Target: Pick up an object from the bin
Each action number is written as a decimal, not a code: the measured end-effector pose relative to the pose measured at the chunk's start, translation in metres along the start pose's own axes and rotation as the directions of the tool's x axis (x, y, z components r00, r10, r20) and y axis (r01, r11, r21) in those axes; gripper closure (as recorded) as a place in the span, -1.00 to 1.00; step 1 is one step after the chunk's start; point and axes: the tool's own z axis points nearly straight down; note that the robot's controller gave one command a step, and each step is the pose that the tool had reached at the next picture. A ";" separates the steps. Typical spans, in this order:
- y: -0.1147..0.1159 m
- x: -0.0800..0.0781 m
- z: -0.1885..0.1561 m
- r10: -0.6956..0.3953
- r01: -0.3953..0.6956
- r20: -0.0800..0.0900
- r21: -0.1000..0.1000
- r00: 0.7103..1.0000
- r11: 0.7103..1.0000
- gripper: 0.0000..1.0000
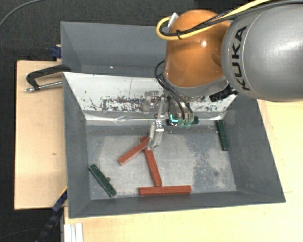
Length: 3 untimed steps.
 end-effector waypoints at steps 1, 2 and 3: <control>-0.011 -0.005 0.154 -0.130 0.130 -0.002 0.001 0.991 0.991 -1.00; -0.011 -0.007 0.149 -0.129 0.129 0.006 0.000 0.992 0.992 1.00; 0.011 0.010 -0.035 -0.356 0.356 0.021 0.004 0.934 0.935 1.00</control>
Offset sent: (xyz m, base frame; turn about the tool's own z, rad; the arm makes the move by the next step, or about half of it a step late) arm 0.0058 -0.0116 -0.1500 -0.1304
